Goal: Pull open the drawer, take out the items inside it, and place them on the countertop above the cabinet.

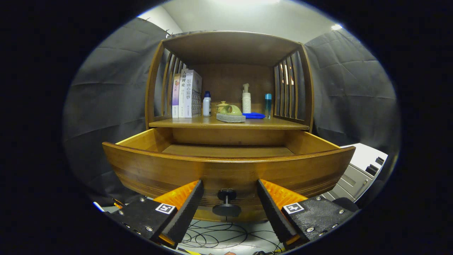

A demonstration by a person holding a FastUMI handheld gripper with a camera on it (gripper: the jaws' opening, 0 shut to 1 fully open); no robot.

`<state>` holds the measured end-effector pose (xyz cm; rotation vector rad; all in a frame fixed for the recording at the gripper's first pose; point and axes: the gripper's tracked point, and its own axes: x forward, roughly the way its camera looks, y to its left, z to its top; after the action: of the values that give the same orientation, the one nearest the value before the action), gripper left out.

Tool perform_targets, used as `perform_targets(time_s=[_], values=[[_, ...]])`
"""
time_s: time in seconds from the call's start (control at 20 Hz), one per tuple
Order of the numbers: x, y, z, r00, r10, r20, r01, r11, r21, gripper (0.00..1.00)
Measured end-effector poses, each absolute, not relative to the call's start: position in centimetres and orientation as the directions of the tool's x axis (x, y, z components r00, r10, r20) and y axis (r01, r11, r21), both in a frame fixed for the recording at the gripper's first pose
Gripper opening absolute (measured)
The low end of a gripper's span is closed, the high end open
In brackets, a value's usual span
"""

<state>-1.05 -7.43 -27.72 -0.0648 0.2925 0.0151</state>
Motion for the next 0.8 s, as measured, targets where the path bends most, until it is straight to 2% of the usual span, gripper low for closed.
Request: perform_targets(time_s=[0.3,0.8], values=[[1.7,-7.6,-27.7,0.954,0.023,-0.300,-0.044,0.997,-0.062,0.95],[9.6,-7.0,-27.9,0.971,0.018,-0.237,-0.037,0.996,-0.078,0.95]])
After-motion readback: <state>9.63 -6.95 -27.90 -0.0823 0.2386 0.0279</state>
